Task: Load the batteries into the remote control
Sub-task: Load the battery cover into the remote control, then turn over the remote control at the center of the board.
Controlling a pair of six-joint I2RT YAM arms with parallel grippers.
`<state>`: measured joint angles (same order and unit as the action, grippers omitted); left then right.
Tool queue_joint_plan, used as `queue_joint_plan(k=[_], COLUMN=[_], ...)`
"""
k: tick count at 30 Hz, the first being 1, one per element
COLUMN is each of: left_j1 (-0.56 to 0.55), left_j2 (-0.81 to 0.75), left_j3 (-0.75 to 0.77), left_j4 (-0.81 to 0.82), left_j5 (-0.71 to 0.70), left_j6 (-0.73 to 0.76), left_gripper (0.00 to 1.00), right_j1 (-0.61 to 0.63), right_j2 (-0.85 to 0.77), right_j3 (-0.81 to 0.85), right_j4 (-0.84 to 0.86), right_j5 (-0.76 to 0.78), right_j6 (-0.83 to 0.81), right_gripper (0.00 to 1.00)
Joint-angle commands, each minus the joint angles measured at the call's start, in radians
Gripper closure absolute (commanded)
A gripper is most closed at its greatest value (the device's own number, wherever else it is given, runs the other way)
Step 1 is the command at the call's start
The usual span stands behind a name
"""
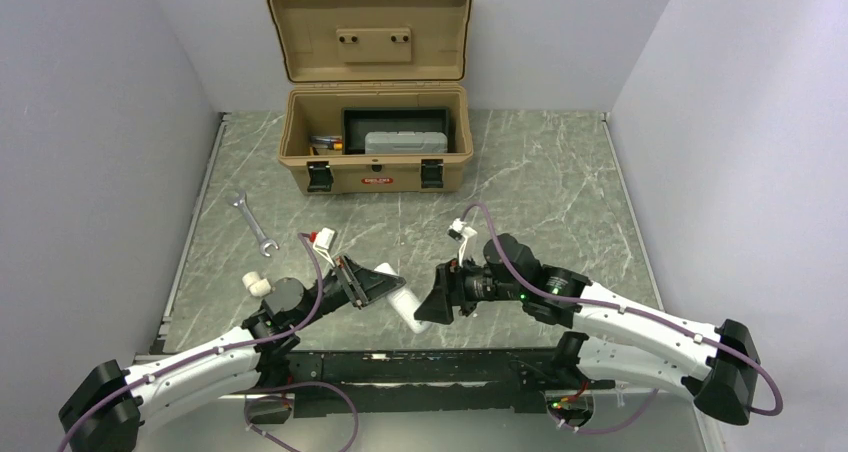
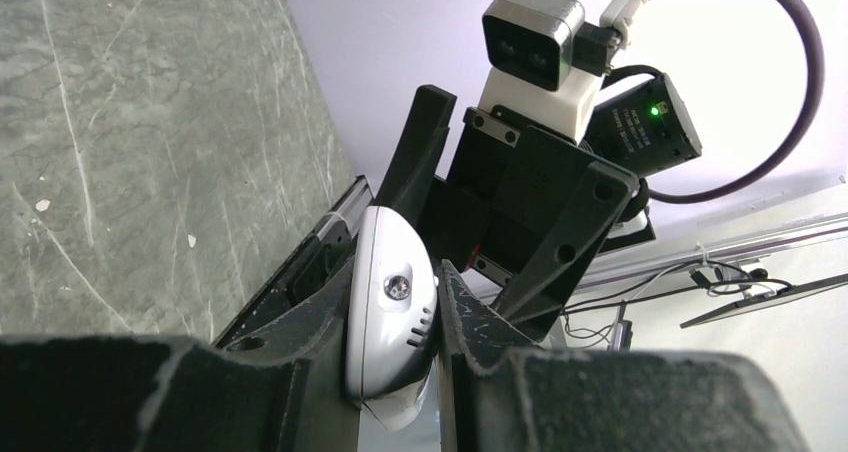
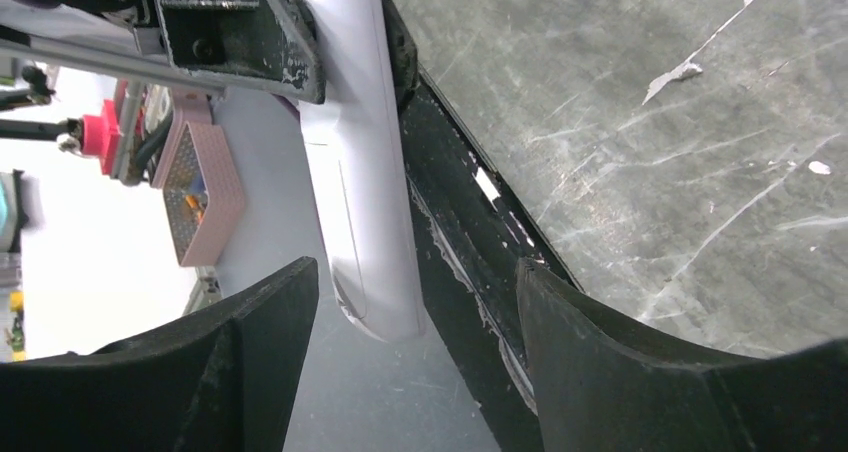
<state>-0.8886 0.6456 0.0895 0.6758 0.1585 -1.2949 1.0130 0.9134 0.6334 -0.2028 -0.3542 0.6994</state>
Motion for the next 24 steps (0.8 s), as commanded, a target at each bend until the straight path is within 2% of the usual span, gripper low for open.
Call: queue_joint_plan(k=[1, 9, 20, 24], left_j1=[-0.001, 0.0, 0.0, 0.0], left_j2=[-0.012, -0.004, 0.017, 0.017], left_j3=[0.026, 0.052, 0.064, 0.087], left_j4=[0.083, 0.09, 0.121, 0.096], left_j5=[-0.002, 0.015, 0.017, 0.021], left_j6=[0.005, 0.015, 0.012, 0.026], left_gripper=[1.0, 1.0, 1.0, 1.0], right_j1=[-0.04, -0.082, -0.083, -0.083], right_j2=[-0.046, -0.035, -0.002, 0.013], right_j3=[-0.031, -0.08, -0.079, -0.077], right_j4=[0.107, 0.28, 0.328, 0.349], right_j5=[-0.047, -0.172, -0.228, -0.236], right_j6=[0.045, 0.117, 0.132, 0.137], right_gripper=[0.25, 0.26, 0.29, 0.34])
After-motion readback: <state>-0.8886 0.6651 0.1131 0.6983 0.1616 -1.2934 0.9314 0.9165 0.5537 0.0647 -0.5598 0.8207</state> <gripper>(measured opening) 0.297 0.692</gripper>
